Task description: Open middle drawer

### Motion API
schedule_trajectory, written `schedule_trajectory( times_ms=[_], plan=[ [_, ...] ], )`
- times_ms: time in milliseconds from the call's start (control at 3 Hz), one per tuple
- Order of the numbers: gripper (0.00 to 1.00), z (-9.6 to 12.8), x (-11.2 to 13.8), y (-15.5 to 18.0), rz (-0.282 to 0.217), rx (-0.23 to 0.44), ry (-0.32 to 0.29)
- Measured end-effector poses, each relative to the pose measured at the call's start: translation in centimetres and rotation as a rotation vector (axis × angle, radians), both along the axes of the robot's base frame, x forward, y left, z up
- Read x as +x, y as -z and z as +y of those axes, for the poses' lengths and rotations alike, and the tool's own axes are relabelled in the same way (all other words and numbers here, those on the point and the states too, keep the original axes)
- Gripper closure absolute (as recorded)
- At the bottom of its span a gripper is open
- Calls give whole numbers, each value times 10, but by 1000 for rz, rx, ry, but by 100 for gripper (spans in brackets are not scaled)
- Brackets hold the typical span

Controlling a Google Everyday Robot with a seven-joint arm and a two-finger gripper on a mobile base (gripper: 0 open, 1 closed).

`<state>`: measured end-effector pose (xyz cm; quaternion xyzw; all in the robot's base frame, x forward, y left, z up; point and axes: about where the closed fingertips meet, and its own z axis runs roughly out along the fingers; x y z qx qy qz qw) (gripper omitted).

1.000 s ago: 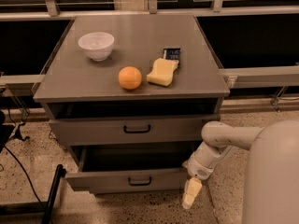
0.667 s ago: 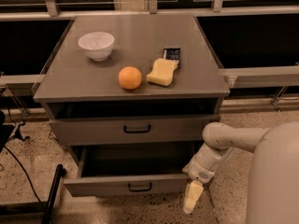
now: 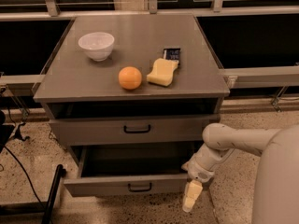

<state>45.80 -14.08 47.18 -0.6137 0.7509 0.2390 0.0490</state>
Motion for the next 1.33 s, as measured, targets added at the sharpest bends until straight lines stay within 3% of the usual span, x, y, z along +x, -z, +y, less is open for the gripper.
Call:
schedule_trajectory(
  times_ms=[333, 667, 1000, 1333],
  plan=[
    [0, -3, 13, -8, -155, -23, 2],
    [0, -7, 27, -13, -266, -24, 12],
    [17, -7, 31, -13, -282, -25, 18],
    [40, -7, 31, -13, -282, -25, 18]
  ],
)
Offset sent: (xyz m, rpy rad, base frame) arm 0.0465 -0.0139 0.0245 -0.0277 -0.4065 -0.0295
